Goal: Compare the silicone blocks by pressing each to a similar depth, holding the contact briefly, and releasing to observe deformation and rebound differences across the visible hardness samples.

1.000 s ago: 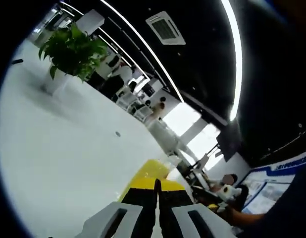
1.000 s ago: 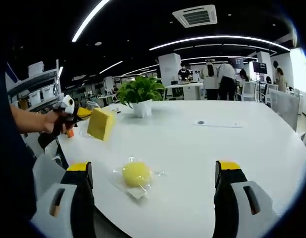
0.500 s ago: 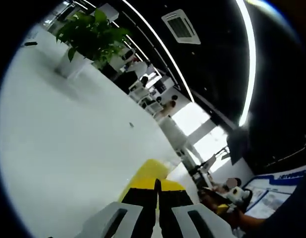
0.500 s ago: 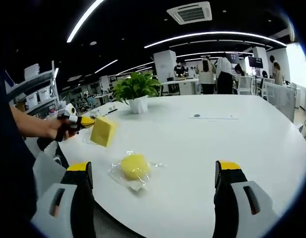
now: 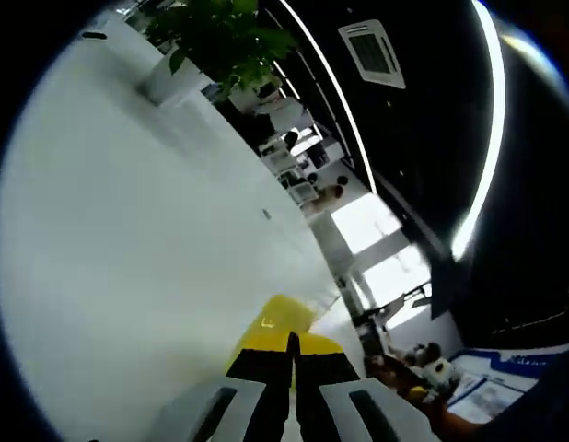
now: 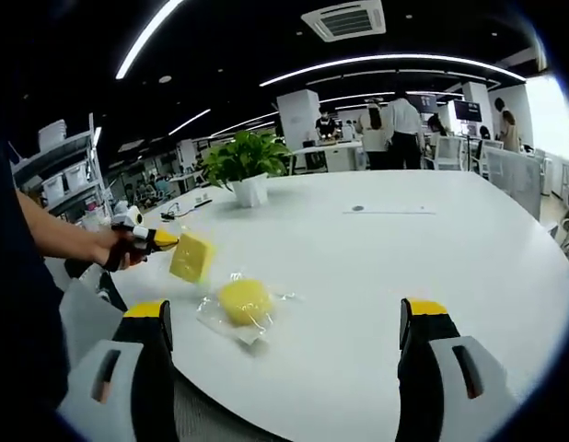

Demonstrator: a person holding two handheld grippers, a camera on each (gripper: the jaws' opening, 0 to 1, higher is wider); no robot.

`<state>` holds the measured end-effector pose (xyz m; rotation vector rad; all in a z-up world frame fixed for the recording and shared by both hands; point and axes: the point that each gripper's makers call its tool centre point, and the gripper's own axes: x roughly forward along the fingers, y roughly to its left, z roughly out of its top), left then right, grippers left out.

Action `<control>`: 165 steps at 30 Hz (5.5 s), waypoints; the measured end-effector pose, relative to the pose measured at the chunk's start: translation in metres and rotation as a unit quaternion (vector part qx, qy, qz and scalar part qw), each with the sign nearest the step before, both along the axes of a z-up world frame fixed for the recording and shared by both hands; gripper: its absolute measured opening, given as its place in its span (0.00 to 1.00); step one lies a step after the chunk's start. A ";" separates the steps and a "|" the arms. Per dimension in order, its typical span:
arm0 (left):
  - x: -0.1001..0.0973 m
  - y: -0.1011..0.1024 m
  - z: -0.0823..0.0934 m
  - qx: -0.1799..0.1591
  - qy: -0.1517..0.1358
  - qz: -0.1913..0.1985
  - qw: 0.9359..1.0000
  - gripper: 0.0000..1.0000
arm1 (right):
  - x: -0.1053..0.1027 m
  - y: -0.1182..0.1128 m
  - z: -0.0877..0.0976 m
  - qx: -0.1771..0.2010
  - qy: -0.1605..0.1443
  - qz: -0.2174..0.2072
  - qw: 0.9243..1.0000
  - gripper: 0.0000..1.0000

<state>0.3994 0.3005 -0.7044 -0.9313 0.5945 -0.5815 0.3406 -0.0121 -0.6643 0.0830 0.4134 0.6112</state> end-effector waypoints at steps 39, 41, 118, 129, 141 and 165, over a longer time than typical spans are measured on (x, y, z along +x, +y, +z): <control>0.005 0.017 -0.074 0.401 -0.113 -0.194 0.888 0.00 | -0.001 -0.004 -0.010 0.021 0.027 -0.023 0.999 0.96; 0.005 0.017 -0.074 0.404 -0.110 -0.193 0.888 0.00 | -0.001 -0.002 -0.011 0.020 0.028 -0.022 0.999 0.96; -0.035 0.016 0.027 0.299 -0.096 -0.057 0.948 1.00 | 0.012 0.013 -0.032 -0.024 0.040 0.034 0.998 0.96; -0.002 -0.027 0.026 0.258 -0.090 -0.064 0.960 0.99 | 0.007 0.012 -0.030 -0.017 0.039 0.026 0.999 0.96; 0.011 -0.057 0.006 0.247 -0.061 -0.102 0.962 1.00 | 0.005 0.015 -0.032 -0.016 0.042 0.030 0.999 0.96; 0.037 -0.098 -0.021 0.191 0.007 -0.112 0.975 0.93 | -0.002 0.020 -0.029 -0.017 0.041 0.038 0.998 0.96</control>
